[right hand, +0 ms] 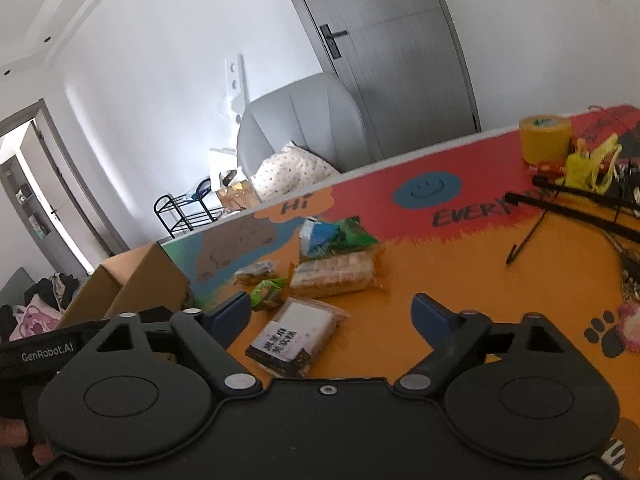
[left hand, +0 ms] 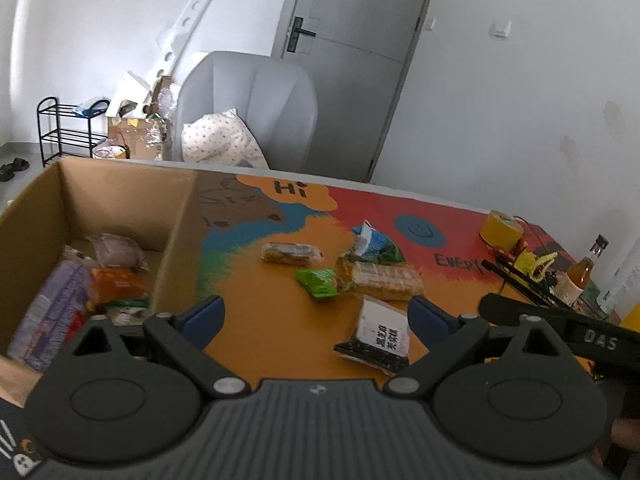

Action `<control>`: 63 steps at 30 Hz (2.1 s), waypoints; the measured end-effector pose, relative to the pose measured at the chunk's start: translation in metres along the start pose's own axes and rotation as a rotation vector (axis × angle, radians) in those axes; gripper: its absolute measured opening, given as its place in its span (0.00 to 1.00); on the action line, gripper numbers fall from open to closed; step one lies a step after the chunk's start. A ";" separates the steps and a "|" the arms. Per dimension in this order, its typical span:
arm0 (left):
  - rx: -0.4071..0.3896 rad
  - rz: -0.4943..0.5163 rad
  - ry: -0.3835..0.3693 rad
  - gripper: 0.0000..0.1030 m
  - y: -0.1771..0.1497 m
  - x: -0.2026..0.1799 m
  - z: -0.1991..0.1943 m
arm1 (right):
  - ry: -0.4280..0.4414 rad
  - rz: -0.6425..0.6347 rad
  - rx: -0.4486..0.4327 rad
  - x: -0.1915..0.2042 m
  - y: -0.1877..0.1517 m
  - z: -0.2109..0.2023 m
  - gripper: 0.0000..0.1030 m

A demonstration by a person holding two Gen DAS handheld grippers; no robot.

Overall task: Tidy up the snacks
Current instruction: 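Withdraw both open grippers from the box back toward the table, then grasp the white packet with the left gripper while the right gripper nears the bread packet, then grasp the bread packet with the right gripper while the left gripper holds the white packet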

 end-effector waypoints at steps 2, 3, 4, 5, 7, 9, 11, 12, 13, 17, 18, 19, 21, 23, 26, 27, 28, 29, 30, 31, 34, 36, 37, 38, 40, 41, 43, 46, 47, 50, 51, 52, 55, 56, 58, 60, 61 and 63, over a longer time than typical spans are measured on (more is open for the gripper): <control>0.009 0.008 -0.008 0.94 -0.003 -0.004 0.006 | -0.005 0.007 0.007 -0.004 -0.001 0.002 0.77; 0.008 0.019 0.001 0.94 -0.004 -0.007 0.009 | -0.008 0.013 0.010 -0.007 -0.001 0.004 0.76; 0.000 0.037 0.012 0.94 -0.004 -0.010 0.012 | -0.011 0.016 0.012 -0.010 -0.002 0.005 0.74; -0.003 0.047 0.010 0.94 -0.004 -0.012 0.014 | -0.015 0.019 0.013 -0.012 -0.002 0.006 0.73; 0.014 0.041 -0.009 0.93 -0.005 -0.015 0.021 | -0.023 0.027 0.017 -0.018 -0.003 0.007 0.71; 0.033 0.028 -0.029 0.93 -0.007 -0.019 0.028 | -0.027 0.036 0.022 -0.023 -0.004 0.009 0.70; 0.042 0.048 -0.035 0.93 -0.009 -0.026 0.036 | -0.034 0.044 0.027 -0.029 -0.005 0.011 0.68; 0.049 0.053 -0.040 0.93 -0.011 -0.029 0.039 | -0.037 0.050 0.031 -0.033 -0.006 0.012 0.68; 0.058 0.055 -0.047 0.93 -0.013 -0.032 0.043 | -0.040 0.056 0.032 -0.036 -0.007 0.013 0.68; 0.087 0.070 -0.064 0.93 -0.020 -0.042 0.058 | -0.052 0.073 0.035 -0.048 -0.006 0.015 0.68; 0.093 0.074 -0.067 0.93 -0.021 -0.045 0.062 | -0.056 0.078 0.035 -0.051 -0.007 0.015 0.68; 0.099 0.079 -0.068 0.93 -0.023 -0.047 0.066 | -0.059 0.081 0.035 -0.053 -0.007 0.016 0.68; 0.110 0.084 -0.070 0.93 -0.026 -0.050 0.072 | -0.061 0.085 0.038 -0.057 -0.007 0.016 0.68; 0.121 0.086 -0.077 0.93 -0.028 -0.053 0.078 | -0.063 0.089 0.039 -0.060 -0.007 0.017 0.68; 0.134 0.095 -0.078 0.93 -0.032 -0.057 0.086 | -0.067 0.090 0.040 -0.063 -0.007 0.019 0.68; 0.138 0.096 -0.076 0.93 -0.033 -0.057 0.088 | -0.069 0.088 0.039 -0.063 -0.007 0.019 0.68; 0.141 0.098 -0.076 0.93 -0.034 -0.058 0.090 | -0.070 0.087 0.040 -0.063 -0.008 0.020 0.68; 0.145 0.103 -0.075 0.93 -0.036 -0.059 0.093 | -0.069 0.087 0.042 -0.063 -0.008 0.021 0.68; 0.152 0.107 -0.072 0.93 -0.037 -0.060 0.096 | -0.068 0.087 0.043 -0.063 -0.008 0.021 0.68; 0.160 0.109 -0.071 0.93 -0.040 -0.061 0.098 | -0.067 0.086 0.043 -0.063 -0.008 0.022 0.69; 0.173 0.115 -0.065 0.87 -0.046 -0.062 0.104 | -0.062 0.086 0.047 -0.062 -0.008 0.024 0.69; 0.159 0.146 -0.040 0.70 -0.046 -0.063 0.103 | -0.059 0.088 0.050 -0.062 -0.009 0.026 0.69; 0.154 0.160 -0.023 0.51 -0.046 -0.062 0.102 | -0.057 0.089 0.051 -0.061 -0.009 0.028 0.69; 0.156 0.161 -0.022 0.46 -0.044 -0.061 0.102 | -0.054 0.091 0.052 -0.060 -0.010 0.029 0.69; 0.171 0.144 -0.024 0.45 -0.041 -0.056 0.101 | -0.044 0.088 0.053 -0.056 -0.010 0.031 0.69; 0.173 0.147 -0.023 0.45 -0.041 -0.055 0.099 | -0.041 0.084 0.052 -0.055 -0.010 0.031 0.69; 0.164 0.144 -0.017 0.44 -0.039 -0.052 0.095 | -0.032 0.083 0.052 -0.051 -0.010 0.034 0.69; 0.149 0.137 -0.021 0.44 -0.034 -0.049 0.088 | -0.020 0.076 0.054 -0.044 -0.009 0.038 0.69; 0.144 0.137 -0.019 0.44 -0.033 -0.047 0.086 | -0.016 0.073 0.056 -0.042 -0.009 0.039 0.69; 0.128 0.127 -0.012 0.44 -0.026 -0.042 0.080 | -0.005 0.065 0.062 -0.034 -0.008 0.045 0.70; 0.122 0.123 -0.010 0.44 -0.024 -0.040 0.078 | -0.002 0.062 0.063 -0.032 -0.007 0.048 0.73; 0.116 0.121 -0.008 0.44 -0.022 -0.038 0.077 | -0.001 0.060 0.062 -0.030 -0.006 0.050 0.75; 0.099 0.110 -0.001 0.44 -0.016 -0.030 0.072 | 0.001 0.053 0.058 -0.022 -0.003 0.058 0.80; 0.093 0.106 0.001 0.44 -0.014 -0.028 0.070 | -0.001 0.050 0.056 -0.020 -0.002 0.060 0.82; 0.082 0.096 0.009 0.44 -0.010 -0.022 0.069 | -0.011 0.045 0.058 -0.015 -0.001 0.067 0.91; 0.070 0.083 0.026 0.44 -0.007 -0.015 0.069 | -0.013 0.046 0.064 -0.011 0.001 0.073 0.93; 0.064 0.078 0.034 0.44 -0.006 -0.013 0.069 | -0.012 0.044 0.065 -0.009 0.001 0.076 0.94; 0.047 0.066 0.052 0.44 -0.004 -0.008 0.070 | -0.021 0.036 0.072 -0.006 0.002 0.082 0.97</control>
Point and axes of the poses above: each gripper's, at about its wrist camera, not at the fingertips, and z roughly the way its jaws point, x to its left, y to its top, the point moved 5 cm from there along z, roughly the way its jaws point, and after that the axes turned 4 degrees about -x, right-handed, at the moved point
